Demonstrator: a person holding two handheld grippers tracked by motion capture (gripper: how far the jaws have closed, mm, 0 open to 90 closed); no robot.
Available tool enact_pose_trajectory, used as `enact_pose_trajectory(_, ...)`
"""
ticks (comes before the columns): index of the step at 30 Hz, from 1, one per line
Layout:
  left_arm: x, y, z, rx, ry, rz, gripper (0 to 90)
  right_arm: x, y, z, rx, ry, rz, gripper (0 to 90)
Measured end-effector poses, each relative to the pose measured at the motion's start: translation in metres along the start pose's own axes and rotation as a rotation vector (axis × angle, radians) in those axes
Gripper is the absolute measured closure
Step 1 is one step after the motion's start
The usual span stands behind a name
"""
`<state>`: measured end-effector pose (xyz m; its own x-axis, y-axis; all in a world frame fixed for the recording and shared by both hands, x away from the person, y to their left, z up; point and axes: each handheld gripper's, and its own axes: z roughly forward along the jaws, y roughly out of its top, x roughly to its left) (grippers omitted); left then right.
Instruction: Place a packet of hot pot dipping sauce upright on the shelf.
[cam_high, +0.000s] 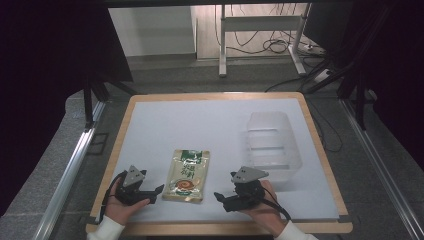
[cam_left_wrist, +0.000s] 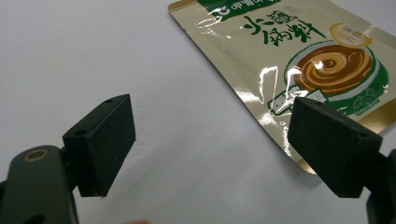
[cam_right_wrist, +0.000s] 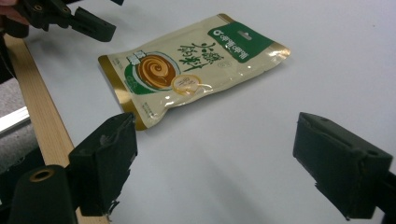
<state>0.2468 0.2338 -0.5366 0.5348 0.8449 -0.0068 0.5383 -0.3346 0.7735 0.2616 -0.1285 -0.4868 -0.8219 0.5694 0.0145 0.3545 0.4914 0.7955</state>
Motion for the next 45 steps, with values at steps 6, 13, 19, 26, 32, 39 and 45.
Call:
enact_pose_trajectory(6,0.002,0.001,-0.002,-0.010,0.011,-0.023,15.5,-0.006,-0.003,0.001,0.029,0.031,-0.026,20.3)
enact_pose_trajectory(13,0.000,0.001,0.000,0.007,-0.020,-0.002,15.5,-0.006,-0.002,-0.003,0.021,0.029,-0.015,20.6)
enact_pose_trajectory(19,-0.001,0.002,0.001,0.014,-0.031,0.003,16.3,-0.008,-0.001,-0.004,0.018,0.045,-0.003,20.3)
enact_pose_trajectory(26,-0.001,0.002,0.002,0.021,-0.031,0.009,16.4,-0.010,-0.001,-0.003,0.026,0.031,-0.013,21.4)
enact_pose_trajectory(32,-0.002,0.002,0.000,0.008,-0.024,0.009,16.5,-0.009,0.000,-0.003,0.030,0.032,-0.004,21.4)
enact_pose_trajectory(39,-0.001,0.002,0.000,0.006,-0.018,0.009,16.5,-0.009,0.001,-0.001,0.043,0.037,-0.005,21.4)
enact_pose_trajectory(45,0.000,0.002,-0.002,0.007,-0.019,0.013,16.5,-0.012,0.004,-0.002,0.046,0.023,0.004,22.8)
